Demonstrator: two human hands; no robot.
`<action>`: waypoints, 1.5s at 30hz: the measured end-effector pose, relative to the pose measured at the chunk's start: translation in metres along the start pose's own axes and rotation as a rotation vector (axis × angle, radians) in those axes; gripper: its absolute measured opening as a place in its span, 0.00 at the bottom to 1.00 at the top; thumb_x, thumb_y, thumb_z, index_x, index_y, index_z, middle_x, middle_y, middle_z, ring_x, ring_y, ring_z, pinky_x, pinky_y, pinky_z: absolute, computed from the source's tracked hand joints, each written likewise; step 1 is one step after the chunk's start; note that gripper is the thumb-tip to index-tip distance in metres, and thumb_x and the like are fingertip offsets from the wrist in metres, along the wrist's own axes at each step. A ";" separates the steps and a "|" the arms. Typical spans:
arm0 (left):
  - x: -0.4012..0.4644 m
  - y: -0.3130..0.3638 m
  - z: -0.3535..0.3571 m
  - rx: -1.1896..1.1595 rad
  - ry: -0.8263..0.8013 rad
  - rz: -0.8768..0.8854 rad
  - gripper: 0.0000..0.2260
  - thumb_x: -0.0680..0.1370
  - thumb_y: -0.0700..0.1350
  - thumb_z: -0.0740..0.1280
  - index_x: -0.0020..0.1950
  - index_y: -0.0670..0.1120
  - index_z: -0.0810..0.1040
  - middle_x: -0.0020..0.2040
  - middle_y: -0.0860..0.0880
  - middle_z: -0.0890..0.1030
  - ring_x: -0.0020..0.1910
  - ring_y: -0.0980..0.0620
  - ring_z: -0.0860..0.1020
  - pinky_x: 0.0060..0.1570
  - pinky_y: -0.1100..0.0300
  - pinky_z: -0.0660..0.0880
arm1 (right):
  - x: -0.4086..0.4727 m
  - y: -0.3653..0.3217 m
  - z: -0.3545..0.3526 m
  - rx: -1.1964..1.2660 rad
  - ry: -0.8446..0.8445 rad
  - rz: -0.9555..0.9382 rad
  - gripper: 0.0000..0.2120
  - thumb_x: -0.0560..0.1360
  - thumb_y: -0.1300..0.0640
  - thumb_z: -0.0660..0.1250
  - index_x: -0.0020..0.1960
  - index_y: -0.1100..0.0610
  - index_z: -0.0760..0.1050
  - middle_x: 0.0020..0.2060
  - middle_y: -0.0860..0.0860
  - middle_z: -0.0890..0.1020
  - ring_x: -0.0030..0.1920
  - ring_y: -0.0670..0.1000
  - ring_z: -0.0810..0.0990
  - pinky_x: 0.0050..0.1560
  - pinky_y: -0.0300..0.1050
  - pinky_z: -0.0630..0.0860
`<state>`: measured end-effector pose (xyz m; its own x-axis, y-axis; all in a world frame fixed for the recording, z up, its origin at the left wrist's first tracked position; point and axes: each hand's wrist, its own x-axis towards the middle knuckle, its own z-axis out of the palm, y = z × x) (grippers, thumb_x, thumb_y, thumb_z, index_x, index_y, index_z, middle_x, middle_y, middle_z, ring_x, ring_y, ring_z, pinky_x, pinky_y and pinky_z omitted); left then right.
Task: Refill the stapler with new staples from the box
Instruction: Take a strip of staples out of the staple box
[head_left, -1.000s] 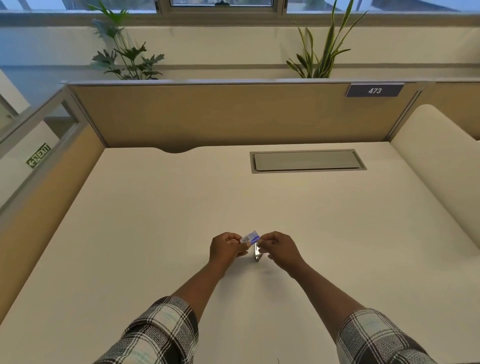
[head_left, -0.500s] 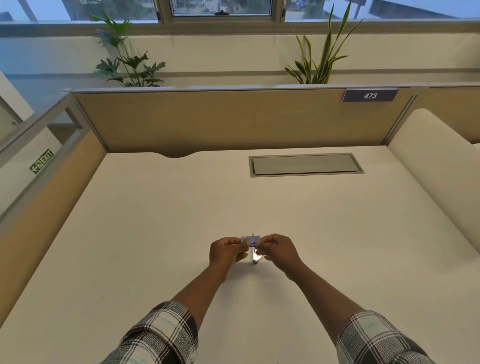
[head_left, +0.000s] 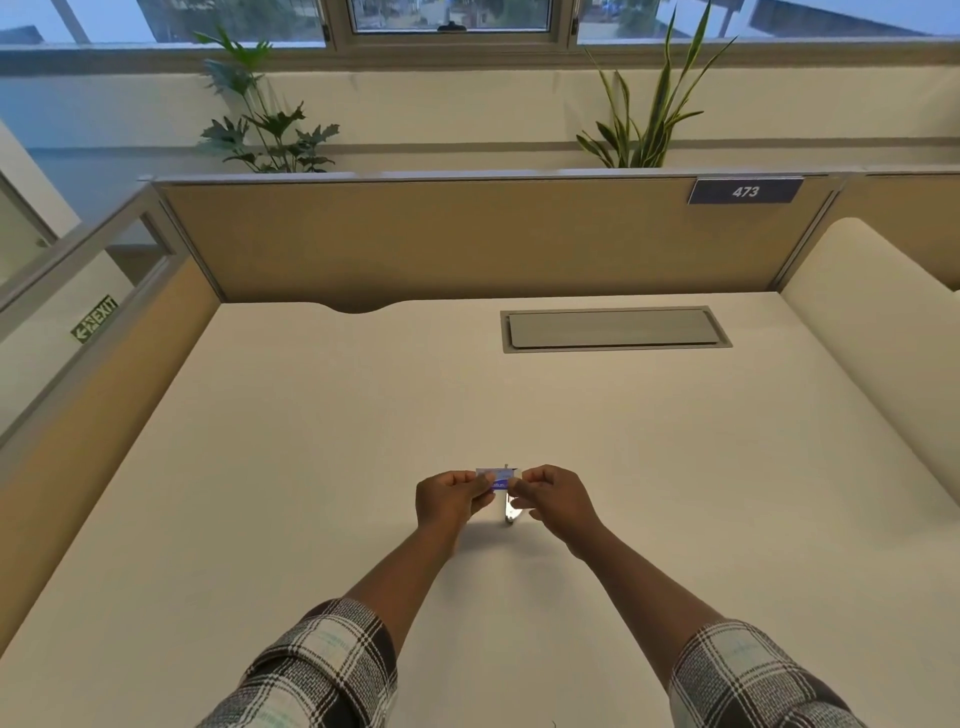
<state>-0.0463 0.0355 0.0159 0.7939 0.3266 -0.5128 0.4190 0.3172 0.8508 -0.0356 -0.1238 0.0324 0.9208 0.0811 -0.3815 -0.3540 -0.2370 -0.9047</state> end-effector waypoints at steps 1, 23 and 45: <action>0.000 0.000 -0.001 -0.013 -0.002 -0.004 0.08 0.67 0.35 0.79 0.40 0.35 0.82 0.39 0.39 0.85 0.35 0.46 0.85 0.34 0.63 0.80 | 0.000 0.001 0.000 0.004 0.000 0.000 0.07 0.72 0.54 0.73 0.42 0.57 0.78 0.41 0.55 0.87 0.40 0.50 0.86 0.39 0.40 0.75; 0.002 -0.001 -0.003 -0.005 -0.044 0.001 0.09 0.72 0.37 0.76 0.45 0.33 0.80 0.43 0.39 0.84 0.36 0.48 0.85 0.39 0.61 0.82 | 0.002 -0.006 0.006 -0.337 0.148 -0.175 0.08 0.73 0.58 0.65 0.43 0.52 0.83 0.38 0.45 0.85 0.39 0.40 0.82 0.37 0.24 0.69; 0.002 0.006 -0.005 0.033 -0.027 0.049 0.11 0.71 0.32 0.75 0.45 0.40 0.73 0.51 0.33 0.80 0.43 0.40 0.85 0.36 0.61 0.82 | 0.012 -0.009 0.007 -0.604 0.090 -0.214 0.07 0.73 0.57 0.68 0.43 0.57 0.84 0.38 0.50 0.85 0.38 0.47 0.79 0.34 0.32 0.69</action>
<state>-0.0438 0.0427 0.0196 0.8254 0.3166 -0.4673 0.3931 0.2718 0.8784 -0.0224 -0.1142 0.0342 0.9802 0.1118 -0.1637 -0.0309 -0.7296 -0.6832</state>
